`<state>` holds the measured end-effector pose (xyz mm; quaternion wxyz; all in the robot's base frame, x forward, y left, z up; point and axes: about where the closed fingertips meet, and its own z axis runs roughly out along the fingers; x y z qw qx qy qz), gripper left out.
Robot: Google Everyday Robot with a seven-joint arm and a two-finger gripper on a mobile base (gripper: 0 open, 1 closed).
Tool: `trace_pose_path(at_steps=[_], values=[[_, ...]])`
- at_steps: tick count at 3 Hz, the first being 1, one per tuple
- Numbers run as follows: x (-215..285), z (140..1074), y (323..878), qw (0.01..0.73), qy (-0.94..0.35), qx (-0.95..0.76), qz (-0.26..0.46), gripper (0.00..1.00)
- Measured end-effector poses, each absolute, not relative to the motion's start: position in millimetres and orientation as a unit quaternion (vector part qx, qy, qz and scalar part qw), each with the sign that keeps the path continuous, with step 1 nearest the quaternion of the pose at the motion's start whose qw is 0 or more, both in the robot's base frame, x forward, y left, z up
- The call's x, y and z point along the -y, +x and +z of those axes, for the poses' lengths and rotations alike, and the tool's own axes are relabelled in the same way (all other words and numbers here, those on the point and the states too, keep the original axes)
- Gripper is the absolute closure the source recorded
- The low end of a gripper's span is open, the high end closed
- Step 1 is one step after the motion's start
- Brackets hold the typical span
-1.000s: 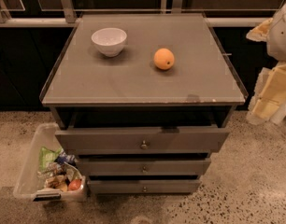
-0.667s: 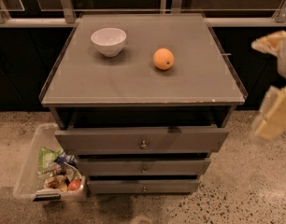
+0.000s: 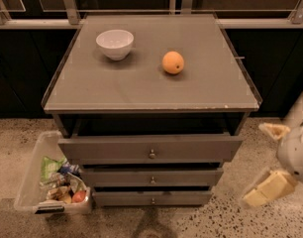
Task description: Open top drawer
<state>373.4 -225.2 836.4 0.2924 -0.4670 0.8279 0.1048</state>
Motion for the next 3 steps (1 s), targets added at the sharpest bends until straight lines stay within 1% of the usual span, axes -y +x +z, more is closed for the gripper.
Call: trace_pose_path(at_steps=[1,2,3], values=[[212.7,759.4,387.2,0.289,-0.444,-0.83,0.173,0.0],[194.5,721.5,421.9,0.298,-0.445,-0.819,0.207,0.0],[193.5,712.0,423.6,0.295,-0.442,-0.819,0.215,0.0]])
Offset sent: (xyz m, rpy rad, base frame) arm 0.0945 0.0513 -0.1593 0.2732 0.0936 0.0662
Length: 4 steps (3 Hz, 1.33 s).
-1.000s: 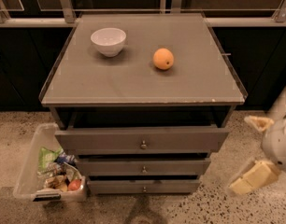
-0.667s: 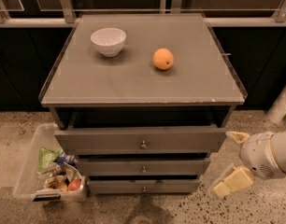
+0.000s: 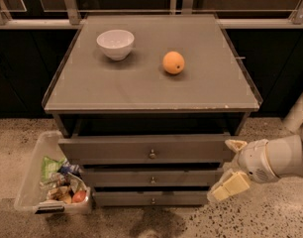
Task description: Open top drawer
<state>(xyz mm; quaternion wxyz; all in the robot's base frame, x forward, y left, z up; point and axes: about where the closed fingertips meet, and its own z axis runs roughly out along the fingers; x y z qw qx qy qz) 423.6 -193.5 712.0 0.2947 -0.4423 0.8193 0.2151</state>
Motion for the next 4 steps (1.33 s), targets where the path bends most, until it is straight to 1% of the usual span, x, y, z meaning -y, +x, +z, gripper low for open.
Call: trace_pose_path(at_steps=[1,3,4], values=[[199.9,714.5,424.3,0.303,-0.434,-0.824,0.202,0.0],[195.2,714.5,478.5,0.306,-0.461,-0.813,0.182,0.0],[191.0,705.2,504.7,0.302,-0.467,-0.809,0.188,0.0]])
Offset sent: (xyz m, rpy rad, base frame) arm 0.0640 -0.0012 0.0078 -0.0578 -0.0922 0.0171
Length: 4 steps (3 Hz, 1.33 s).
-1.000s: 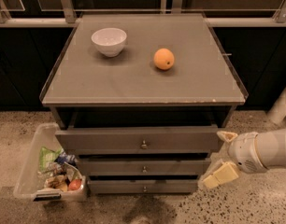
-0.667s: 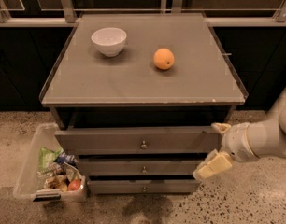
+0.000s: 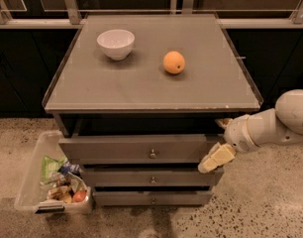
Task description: Open top drawer
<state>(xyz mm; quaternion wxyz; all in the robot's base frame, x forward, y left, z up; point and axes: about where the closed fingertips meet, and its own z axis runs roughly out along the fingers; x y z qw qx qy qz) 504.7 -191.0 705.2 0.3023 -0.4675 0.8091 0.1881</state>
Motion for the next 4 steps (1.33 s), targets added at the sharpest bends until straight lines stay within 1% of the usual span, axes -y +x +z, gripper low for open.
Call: trace_pose_path(at_steps=[2,4], values=[[192.7,665.4,537.5,0.278,-0.458,-0.817,0.215,0.0],[178.4,641.2,552.8,0.267,-0.461,-0.811,0.241,0.0]])
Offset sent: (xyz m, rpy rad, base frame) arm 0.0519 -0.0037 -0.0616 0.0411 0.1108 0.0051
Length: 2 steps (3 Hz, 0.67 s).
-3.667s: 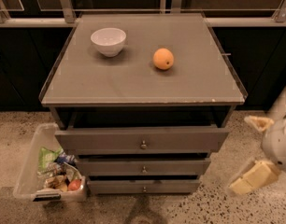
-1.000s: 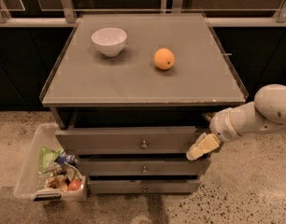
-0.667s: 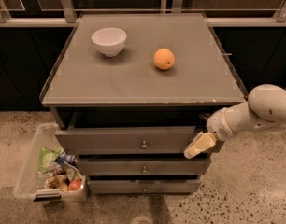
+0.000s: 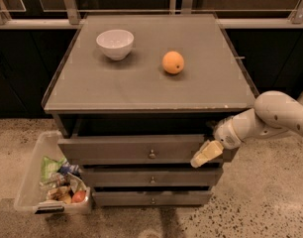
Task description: Open top drawer
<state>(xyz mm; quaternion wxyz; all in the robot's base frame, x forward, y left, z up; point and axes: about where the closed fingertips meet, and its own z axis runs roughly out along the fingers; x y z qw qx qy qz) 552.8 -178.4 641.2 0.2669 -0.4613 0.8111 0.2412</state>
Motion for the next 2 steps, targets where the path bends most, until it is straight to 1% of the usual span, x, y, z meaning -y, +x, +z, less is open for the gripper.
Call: trace_pose_path(at_steps=[1,2], values=[[178.0,646.6,552.8,0.266,-0.462,-0.811,0.242,0.0],[186.2,640.6,532.4,0.232,-0.452,-0.828,0.238,0.0]])
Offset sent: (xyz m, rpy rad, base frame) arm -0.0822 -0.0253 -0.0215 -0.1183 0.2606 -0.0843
